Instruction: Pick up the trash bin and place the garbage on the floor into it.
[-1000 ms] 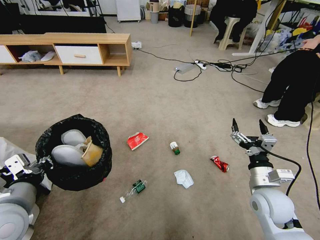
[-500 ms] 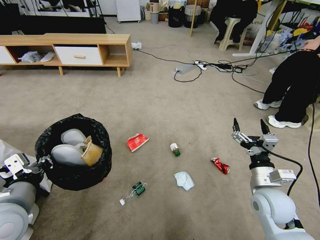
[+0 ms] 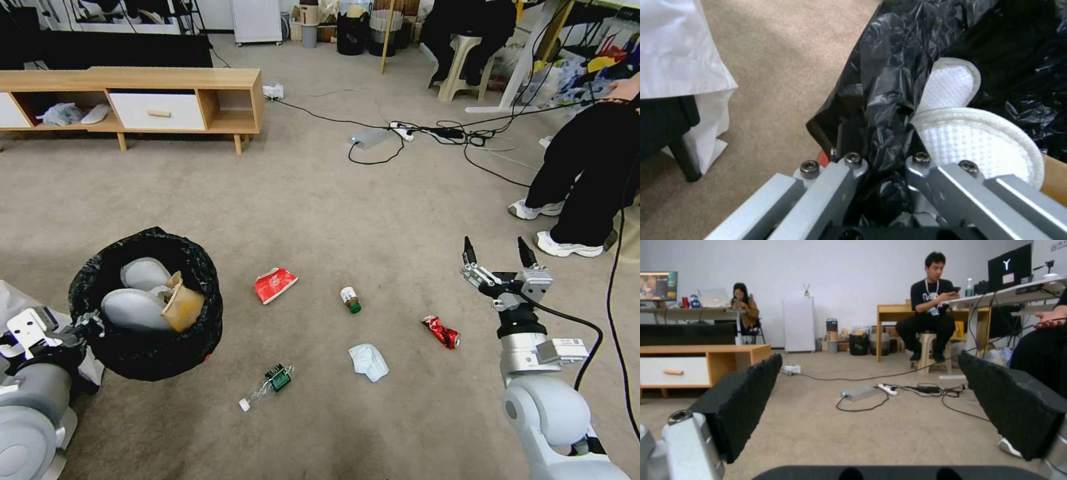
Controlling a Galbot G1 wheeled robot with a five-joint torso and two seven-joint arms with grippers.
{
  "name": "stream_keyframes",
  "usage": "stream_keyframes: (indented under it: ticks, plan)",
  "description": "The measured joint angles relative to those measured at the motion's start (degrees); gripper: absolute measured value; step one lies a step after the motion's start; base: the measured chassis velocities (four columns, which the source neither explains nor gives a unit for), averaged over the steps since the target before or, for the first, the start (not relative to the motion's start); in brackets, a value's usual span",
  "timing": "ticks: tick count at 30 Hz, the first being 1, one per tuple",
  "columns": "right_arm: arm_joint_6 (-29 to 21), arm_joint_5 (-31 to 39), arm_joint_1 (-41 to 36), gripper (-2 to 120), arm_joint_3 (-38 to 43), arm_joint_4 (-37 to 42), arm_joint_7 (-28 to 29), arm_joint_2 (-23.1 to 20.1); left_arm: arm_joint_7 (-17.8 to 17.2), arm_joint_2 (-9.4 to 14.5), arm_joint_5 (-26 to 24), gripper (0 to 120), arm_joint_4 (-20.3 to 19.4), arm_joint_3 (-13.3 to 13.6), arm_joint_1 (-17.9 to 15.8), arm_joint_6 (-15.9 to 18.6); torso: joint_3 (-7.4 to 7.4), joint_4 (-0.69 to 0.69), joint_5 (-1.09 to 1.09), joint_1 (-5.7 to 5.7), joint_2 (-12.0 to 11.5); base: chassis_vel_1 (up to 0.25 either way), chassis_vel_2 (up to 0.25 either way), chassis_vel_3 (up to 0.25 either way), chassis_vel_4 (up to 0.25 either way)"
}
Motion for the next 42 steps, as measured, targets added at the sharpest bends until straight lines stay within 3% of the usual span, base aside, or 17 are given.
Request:
stream_keyframes:
  ticks: [8,23,31,37,38,39,41,42]
  plan:
    - [0.0,0.2,0.2,100,-0.1,0.0,0.1,-0.2,0.0,-0.1,0.0,3,-0.1,0.2,-0.1,0.0,0.01,0.0,0.01,0.0,0.0,0.043,0.047,-0.043,-0.058]
    - [-0.2,0.2,0.2,100,-0.7,0.3,0.7,-0.6,0.0,-0.1,-0.1,3,-0.1,-0.2,-0.1,0.0,0.0,0.02,-0.04,0.0,0.0,0.181,0.188,-0.174,-0.168]
    - [-1.2,0.4,0.2,100,-2.9,0.3,1.4,-1.9,0.1,-0.1,-0.1,3,-0.1,-0.1,-0.1,0.1,0.0,-0.02,0.02,0.0,0.0,-0.022,-0.018,0.013,0.009]
    - [-8.6,0.0,1.0,100,-6.4,0.6,-2.4,-8.5,0.1,-0.1,-0.1,3,-0.3,0.1,-0.1,0.1,0.0,0.01,-0.01,0.0,0.0,-0.009,-0.003,0.003,0.002]
    - [-13.2,0.1,1.7,100,-7.5,0.8,-5.1,-10.8,0.0,-0.1,-0.1,3,-0.6,0.1,-0.1,0.2,0.0,0.02,-0.01,0.0,0.0,0.0,0.0,0.0,0.0]
    - [-13.2,0.1,1.7,100,-7.5,0.8,-5.1,-10.8,0.0,-0.1,-0.1,3,-0.6,0.1,-0.1,0.2,0.0,0.02,-0.01,0.0,0.0,0.0,0.0,0.0,0.0]
    - [-20.1,0.4,3.6,100,-9.2,0.7,-8.8,-13.7,0.0,-0.2,-0.1,3,-1.2,0.2,0.1,0.3,0.0,0.0,0.01,0.0,0.0,0.0,0.0,0.0,0.0]
    - [-20.1,0.4,3.6,100,-9.2,0.7,-8.8,-13.7,0.0,-0.2,-0.1,3,-1.2,0.2,0.1,0.3,0.0,0.0,0.01,0.0,0.0,0.0,0.0,0.0,0.0]
